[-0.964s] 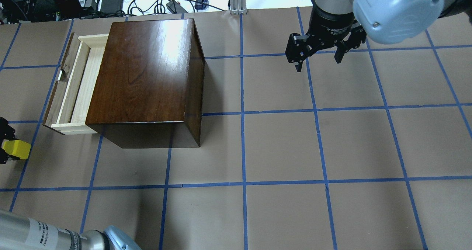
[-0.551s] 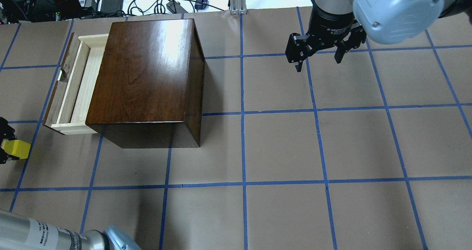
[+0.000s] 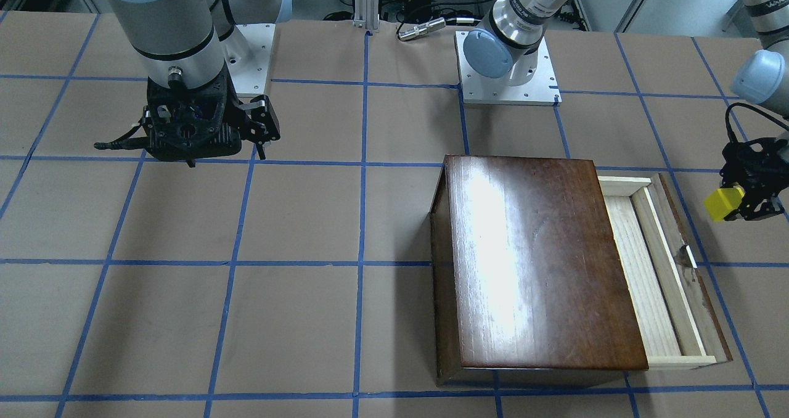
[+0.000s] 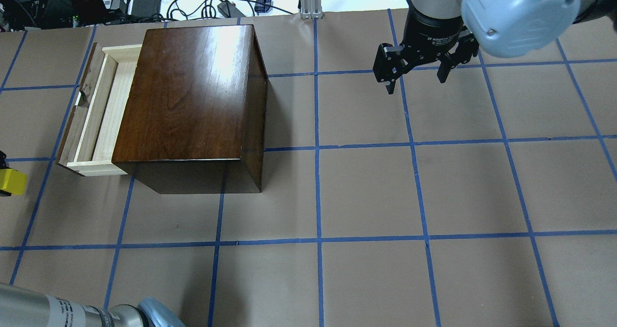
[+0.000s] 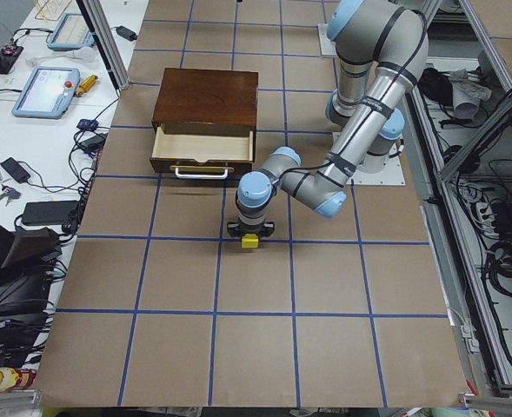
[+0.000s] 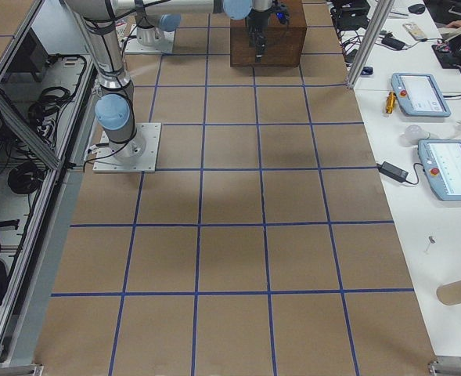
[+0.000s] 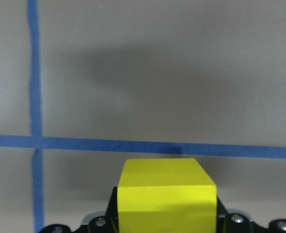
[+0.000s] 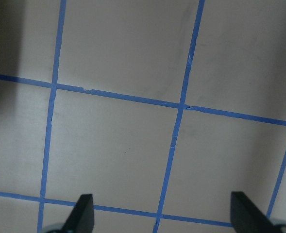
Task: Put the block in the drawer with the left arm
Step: 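Lift the yellow cube and carry it over the open drawer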
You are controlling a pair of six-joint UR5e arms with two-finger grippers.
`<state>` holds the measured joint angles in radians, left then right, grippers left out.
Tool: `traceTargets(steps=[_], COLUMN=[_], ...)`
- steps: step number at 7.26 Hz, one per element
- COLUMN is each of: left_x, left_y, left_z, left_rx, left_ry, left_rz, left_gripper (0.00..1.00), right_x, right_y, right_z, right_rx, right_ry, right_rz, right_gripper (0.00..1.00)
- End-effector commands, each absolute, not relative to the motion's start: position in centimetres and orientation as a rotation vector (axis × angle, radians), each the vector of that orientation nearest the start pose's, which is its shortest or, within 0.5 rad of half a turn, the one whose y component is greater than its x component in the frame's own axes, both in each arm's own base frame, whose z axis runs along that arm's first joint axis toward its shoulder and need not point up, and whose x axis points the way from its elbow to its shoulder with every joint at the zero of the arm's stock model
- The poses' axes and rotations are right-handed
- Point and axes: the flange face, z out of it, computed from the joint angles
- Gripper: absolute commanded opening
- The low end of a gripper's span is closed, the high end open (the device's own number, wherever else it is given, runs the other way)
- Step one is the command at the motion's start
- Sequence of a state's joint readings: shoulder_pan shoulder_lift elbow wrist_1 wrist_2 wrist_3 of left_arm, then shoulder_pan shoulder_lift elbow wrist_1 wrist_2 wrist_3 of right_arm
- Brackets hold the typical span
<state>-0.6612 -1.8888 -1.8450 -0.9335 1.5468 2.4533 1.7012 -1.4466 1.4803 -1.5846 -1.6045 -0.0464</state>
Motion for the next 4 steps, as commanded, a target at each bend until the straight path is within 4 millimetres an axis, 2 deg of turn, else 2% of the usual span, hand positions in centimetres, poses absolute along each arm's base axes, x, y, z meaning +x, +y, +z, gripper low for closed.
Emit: traceTargets(steps=[1,2,4], left_x=[34.6,33.7,28.4], left_y=[-45.8,-46.3,-49.3], left_z=[31.7,34.7,40.5], left_rx=[2.123,2.126,2.212], left_ry=[2.171,2.139,2.065], left_rz=[-0.055,-0.07,-0.076], left_gripper=[0.07,0.07,0.05], right_x=[19.9,19.9,19.9], right_y=[-52.1,-52.1,-52.1], right_z=[46.9,46.9,46.9], right_rx=[-0.283,-0.28,-0.28], right_ry=[3.163,3.164,3.164], right_rz=[0.029,0.029,0.029], right_gripper=[1.0,1.0,1.0])
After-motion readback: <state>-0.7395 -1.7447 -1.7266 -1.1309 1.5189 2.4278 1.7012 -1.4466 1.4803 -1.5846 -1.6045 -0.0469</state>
